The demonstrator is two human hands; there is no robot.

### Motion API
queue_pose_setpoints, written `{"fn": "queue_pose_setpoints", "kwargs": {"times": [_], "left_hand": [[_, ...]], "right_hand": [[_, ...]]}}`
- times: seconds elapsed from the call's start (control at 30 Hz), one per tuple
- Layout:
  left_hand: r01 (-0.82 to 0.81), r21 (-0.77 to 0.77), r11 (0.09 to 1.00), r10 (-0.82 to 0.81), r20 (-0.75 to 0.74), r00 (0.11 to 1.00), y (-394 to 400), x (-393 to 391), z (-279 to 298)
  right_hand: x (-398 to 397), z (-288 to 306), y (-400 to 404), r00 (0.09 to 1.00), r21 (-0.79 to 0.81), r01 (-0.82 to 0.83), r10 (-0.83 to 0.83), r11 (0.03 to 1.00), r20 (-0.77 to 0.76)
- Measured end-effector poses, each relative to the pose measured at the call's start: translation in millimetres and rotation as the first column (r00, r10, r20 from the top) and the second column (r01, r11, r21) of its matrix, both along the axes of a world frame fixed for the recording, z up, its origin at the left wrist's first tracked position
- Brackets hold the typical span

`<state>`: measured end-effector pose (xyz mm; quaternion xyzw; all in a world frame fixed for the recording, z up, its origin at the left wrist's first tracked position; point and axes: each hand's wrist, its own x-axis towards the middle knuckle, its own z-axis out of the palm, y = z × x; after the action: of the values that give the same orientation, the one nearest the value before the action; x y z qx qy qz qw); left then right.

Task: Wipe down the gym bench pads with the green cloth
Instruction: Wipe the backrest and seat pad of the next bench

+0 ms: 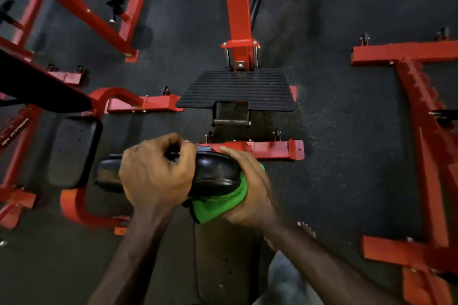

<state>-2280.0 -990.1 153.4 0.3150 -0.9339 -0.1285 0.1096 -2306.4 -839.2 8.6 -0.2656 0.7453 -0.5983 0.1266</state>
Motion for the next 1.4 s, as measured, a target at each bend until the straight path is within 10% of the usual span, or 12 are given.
{"fn": "queue_pose_setpoints", "kwargs": {"times": [1.4], "left_hand": [[0.202,-0.201,0.958,-0.241,-0.189,0.952,54,39,-45]], "right_hand": [[16,-83,17,0.923,0.273,-0.121,0.007,0.954,0.385]]}}
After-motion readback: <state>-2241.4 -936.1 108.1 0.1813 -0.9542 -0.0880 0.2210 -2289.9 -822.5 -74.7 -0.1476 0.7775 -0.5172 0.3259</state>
